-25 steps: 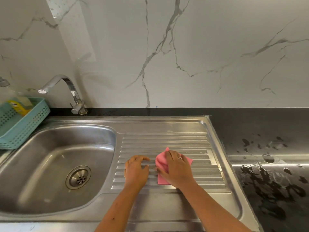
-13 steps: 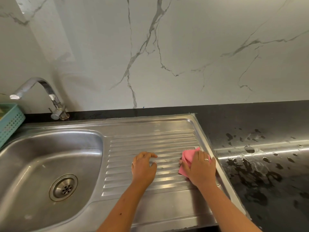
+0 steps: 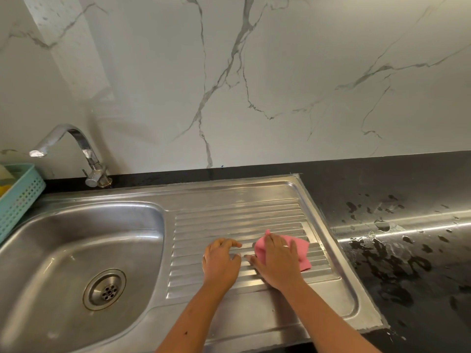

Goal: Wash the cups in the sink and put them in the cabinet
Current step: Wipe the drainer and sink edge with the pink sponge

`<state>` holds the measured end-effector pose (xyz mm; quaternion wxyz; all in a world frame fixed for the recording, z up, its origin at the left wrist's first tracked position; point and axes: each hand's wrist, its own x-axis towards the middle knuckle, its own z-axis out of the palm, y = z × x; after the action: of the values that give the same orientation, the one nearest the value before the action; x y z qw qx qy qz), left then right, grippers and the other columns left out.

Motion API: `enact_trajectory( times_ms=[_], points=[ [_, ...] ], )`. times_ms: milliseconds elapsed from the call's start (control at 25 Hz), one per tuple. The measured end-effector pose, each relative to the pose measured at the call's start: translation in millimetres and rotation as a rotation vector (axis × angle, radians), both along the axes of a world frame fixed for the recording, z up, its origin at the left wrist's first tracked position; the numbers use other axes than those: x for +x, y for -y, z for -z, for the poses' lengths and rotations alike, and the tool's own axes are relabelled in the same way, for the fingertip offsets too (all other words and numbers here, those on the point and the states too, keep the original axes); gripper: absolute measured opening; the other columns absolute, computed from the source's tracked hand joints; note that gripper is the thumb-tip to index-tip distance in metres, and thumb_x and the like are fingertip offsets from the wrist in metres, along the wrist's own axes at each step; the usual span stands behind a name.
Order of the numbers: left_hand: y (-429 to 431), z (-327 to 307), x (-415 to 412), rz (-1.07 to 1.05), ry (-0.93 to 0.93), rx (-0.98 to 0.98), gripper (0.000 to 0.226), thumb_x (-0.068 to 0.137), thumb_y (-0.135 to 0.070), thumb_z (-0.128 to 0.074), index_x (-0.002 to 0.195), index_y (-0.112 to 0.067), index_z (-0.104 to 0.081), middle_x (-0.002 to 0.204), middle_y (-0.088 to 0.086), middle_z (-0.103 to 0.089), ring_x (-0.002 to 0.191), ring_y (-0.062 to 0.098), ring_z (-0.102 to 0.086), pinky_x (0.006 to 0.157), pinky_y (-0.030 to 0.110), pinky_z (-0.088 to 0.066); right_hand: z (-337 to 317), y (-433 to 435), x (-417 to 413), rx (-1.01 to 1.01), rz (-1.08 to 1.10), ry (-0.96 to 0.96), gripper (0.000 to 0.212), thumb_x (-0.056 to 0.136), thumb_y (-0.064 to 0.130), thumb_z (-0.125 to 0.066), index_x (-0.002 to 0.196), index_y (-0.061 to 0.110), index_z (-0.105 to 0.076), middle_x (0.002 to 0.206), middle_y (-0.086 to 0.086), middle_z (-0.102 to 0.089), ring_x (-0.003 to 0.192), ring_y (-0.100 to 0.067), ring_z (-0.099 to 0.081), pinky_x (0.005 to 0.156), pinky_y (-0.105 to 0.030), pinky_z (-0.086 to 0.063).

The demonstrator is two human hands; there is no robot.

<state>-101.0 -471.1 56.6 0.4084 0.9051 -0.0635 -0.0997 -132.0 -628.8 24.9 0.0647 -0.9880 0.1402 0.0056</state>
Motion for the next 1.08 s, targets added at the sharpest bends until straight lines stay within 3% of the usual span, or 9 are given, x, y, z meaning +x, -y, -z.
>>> enact_trajectory(
  times_ms=[80, 160, 240, 360, 520, 720, 880, 1080],
  points=[
    [2, -3, 0, 0.011, 0.005, -0.010, 0.024, 0.087, -0.017, -0.059, 0.106, -0.031, -0.064, 0.125, -0.008, -0.051, 0.126, 0.016, -0.036, 0.110, 0.037, -0.030, 5, -3, 1, -0.012, -0.053, 0.066, 0.074, 0.091, 0.060, -0.038, 0.148, 0.014, -0.027, 0.143, 0.002, -0.043, 0.134, -0.017, -0.038, 0.114, -0.043, -0.020],
    [3, -6, 2, 0.022, 0.018, -0.014, 0.025, 0.087, -0.016, -0.058, 0.106, -0.031, -0.064, 0.125, -0.008, -0.051, 0.126, 0.016, -0.036, 0.109, 0.037, -0.031, 9, 4, -2, -0.057, -0.079, 0.149, 0.058, 0.093, 0.047, -0.043, 0.142, 0.016, -0.040, 0.132, 0.003, -0.056, 0.123, -0.017, -0.050, 0.106, -0.040, -0.035],
    [4, -7, 3, 0.037, 0.018, -0.023, 0.024, 0.088, -0.016, -0.058, 0.104, -0.032, -0.063, 0.124, -0.009, -0.051, 0.126, 0.016, -0.037, 0.109, 0.037, -0.031, 6, 16, -7, -0.077, 0.035, 0.151, 0.048, 0.095, 0.036, -0.043, 0.139, 0.016, -0.043, 0.127, 0.002, -0.059, 0.116, -0.016, -0.055, 0.097, -0.035, -0.042],
    [7, -7, 1, 0.065, 0.020, -0.060, 0.022, 0.088, -0.016, -0.059, 0.099, -0.036, -0.060, 0.122, -0.010, -0.051, 0.125, 0.016, -0.037, 0.109, 0.037, -0.031, -4, 39, -19, -0.100, 0.346, 0.135, 0.048, 0.097, 0.033, -0.039, 0.139, 0.010, -0.036, 0.125, 0.001, -0.056, 0.105, -0.015, -0.057, 0.087, -0.029, -0.043],
    [8, -7, 1, 0.066, 0.016, -0.067, 0.021, 0.089, -0.017, -0.060, 0.099, -0.036, -0.059, 0.117, -0.014, -0.048, 0.125, 0.015, -0.036, 0.107, 0.034, -0.031, -8, 69, -9, -0.185, 0.379, 0.114, 0.047, 0.093, 0.018, -0.046, 0.138, 0.004, -0.039, 0.127, -0.007, -0.054, 0.110, -0.022, -0.053, 0.090, -0.030, -0.044],
    [16, -8, 4, 0.068, 0.005, -0.044, 0.021, 0.090, -0.017, -0.059, 0.105, -0.032, -0.062, 0.123, -0.011, -0.048, 0.126, 0.015, -0.034, 0.107, 0.032, -0.030, -31, 83, 15, -0.104, 0.225, -0.040, 0.031, 0.095, 0.018, -0.045, 0.125, 0.010, -0.048, 0.123, -0.006, -0.047, 0.115, -0.025, -0.048, 0.094, -0.034, -0.045],
    [31, -4, -3, 0.095, -0.023, -0.051, 0.023, 0.088, -0.015, -0.058, 0.099, -0.035, -0.060, 0.121, -0.011, -0.048, 0.126, 0.016, -0.034, 0.108, 0.035, -0.031, -25, 75, -7, -0.201, 0.265, -0.116, 0.033, 0.091, 0.021, -0.051, 0.123, 0.014, -0.052, 0.121, -0.004, -0.044, 0.112, -0.024, -0.048, 0.091, -0.034, -0.046],
    [35, -2, -5, 0.125, -0.025, -0.058, 0.023, 0.088, -0.015, -0.058, 0.100, -0.034, -0.061, 0.118, -0.011, -0.048, 0.125, 0.016, -0.036, 0.108, 0.036, -0.032, -32, 63, -32, -0.167, 0.392, -0.168, 0.030, 0.094, 0.023, -0.042, 0.121, 0.016, -0.055, 0.121, -0.005, -0.048, 0.111, -0.022, -0.052, 0.090, -0.030, -0.044]
  ],
)
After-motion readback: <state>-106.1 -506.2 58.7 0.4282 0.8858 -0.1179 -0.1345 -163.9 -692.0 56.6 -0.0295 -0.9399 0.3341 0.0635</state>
